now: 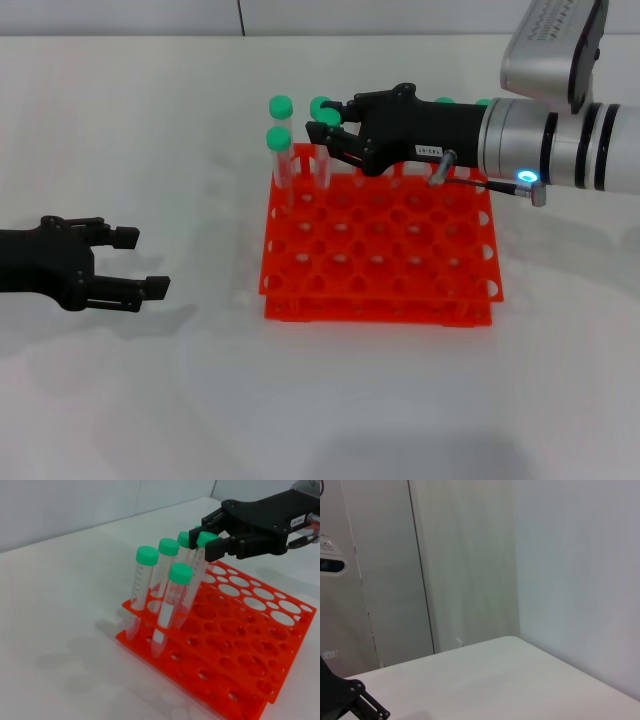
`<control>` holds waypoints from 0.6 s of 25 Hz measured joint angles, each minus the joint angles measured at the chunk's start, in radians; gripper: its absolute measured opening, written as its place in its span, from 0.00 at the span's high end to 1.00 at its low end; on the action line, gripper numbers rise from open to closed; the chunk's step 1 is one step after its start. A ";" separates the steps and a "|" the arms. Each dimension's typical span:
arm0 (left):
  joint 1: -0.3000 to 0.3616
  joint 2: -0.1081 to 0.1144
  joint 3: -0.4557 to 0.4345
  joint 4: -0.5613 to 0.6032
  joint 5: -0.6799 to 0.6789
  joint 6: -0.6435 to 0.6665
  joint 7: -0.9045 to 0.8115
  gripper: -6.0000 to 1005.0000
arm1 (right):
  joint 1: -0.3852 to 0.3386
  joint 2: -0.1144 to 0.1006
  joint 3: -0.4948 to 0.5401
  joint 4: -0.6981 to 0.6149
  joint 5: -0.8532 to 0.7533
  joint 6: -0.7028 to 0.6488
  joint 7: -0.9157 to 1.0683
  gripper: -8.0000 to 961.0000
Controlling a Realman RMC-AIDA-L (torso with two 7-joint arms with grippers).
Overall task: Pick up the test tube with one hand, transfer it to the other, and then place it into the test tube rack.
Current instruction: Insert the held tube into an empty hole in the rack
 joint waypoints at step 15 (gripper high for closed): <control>0.000 0.000 0.000 0.000 0.000 0.000 0.000 0.11 | -0.005 0.000 0.000 -0.012 0.000 -0.012 -0.006 0.58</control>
